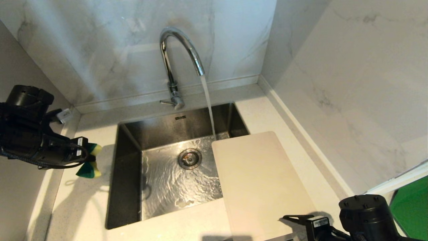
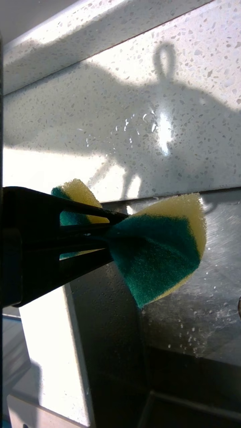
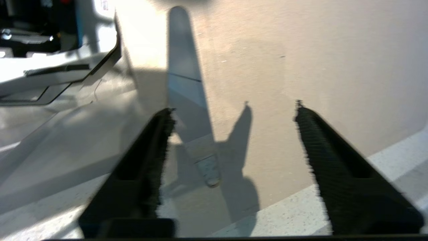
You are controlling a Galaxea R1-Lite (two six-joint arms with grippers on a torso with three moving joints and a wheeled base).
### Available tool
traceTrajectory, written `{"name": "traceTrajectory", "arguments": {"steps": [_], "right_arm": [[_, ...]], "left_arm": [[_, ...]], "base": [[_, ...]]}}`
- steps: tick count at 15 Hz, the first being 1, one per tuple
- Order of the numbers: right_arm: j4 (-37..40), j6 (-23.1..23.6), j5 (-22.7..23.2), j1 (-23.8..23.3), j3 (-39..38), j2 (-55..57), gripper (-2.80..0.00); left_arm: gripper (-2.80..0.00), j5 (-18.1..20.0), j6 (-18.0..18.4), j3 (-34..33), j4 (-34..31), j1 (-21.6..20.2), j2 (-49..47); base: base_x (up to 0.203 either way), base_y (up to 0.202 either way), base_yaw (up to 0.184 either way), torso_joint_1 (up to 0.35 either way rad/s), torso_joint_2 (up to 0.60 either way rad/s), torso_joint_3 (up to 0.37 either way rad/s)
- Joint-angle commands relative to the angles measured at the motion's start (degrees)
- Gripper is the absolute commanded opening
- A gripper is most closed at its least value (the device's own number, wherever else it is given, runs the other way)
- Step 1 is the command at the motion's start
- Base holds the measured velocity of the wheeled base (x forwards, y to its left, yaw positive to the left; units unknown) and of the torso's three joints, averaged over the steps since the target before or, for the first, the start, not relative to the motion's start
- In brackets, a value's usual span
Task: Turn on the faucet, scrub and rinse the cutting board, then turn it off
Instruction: Put down the cleaning cloth
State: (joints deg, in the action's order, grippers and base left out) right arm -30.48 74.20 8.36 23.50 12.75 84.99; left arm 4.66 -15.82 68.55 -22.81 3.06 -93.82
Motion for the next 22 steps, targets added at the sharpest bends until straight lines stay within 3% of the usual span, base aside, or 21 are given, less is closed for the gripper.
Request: {"name": "traceTrajectory", "arguments": {"steps": [1,5,9,12,15,17,21,22], "right_arm": [[-0.7,-0.7,0.2,0.1,1.4,-0.8,-2.8],[-0.7,-7.7,-1.2,0.1,8.9,-2.2,-2.8],[-0.1,-20.7,-4.7,0.0,18.1,-3.7,-2.8],[8.4,-26.4,-6.7,0.0,24.2,-7.2,-2.8],[13.1,-40.5,-7.4,0.0,31.0,-7.5,-2.8],[13.9,-48.0,-10.1,-0.3,34.6,-7.5,-2.8],[21.2,-51.1,-10.8,-5.6,41.8,-10.6,-2.8],[22.8,-53.7,-10.8,-5.8,43.5,-11.3,-2.8]], "left_arm": [[-2.8,0.1,-0.1,0.0,-0.2,0.1,0.3],[-2.8,0.1,-0.1,-0.1,-0.3,0.1,0.5],[-2.8,0.1,-1.0,-0.2,-0.4,0.1,0.9],[-2.8,0.3,-1.3,0.0,-1.2,0.1,0.8],[-2.8,0.3,-1.6,0.1,-1.2,1.2,0.8],[-2.8,0.2,-2.0,0.2,-1.3,1.7,0.8],[-2.8,0.2,-2.2,0.1,-1.4,1.9,0.7],[-2.8,0.3,-2.2,0.0,-1.4,1.9,0.6]], "base": [[0.0,0.0,0.0,0.0,0.0,0.0],[0.0,0.0,0.0,0.0,0.0,0.0],[0.0,0.0,0.0,0.0,0.0,0.0],[0.0,0.0,0.0,0.0,0.0,0.0],[0.0,0.0,0.0,0.0,0.0,0.0],[0.0,0.0,0.0,0.0,0.0,0.0],[0.0,0.0,0.0,0.0,0.0,0.0],[0.0,0.0,0.0,0.0,0.0,0.0]]}}
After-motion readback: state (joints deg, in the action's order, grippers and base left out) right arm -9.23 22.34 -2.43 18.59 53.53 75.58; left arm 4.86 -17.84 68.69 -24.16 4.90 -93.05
